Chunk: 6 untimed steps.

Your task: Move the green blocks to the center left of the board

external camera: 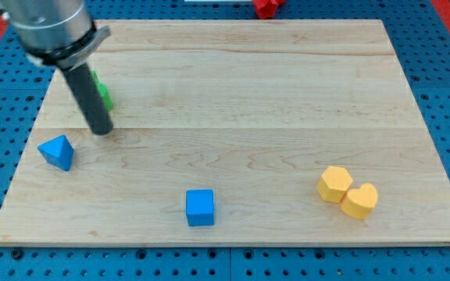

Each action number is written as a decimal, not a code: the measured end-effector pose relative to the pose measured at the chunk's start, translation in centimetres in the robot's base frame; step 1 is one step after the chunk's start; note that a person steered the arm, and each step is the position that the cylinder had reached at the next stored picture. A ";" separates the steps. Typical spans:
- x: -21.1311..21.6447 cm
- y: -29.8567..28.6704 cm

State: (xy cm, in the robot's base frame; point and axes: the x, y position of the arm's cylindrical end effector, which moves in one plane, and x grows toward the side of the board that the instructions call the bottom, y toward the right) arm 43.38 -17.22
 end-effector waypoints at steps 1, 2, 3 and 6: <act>-1.1 3.7; -2.0 3.8; -2.9 0.1; -3.6 -9.5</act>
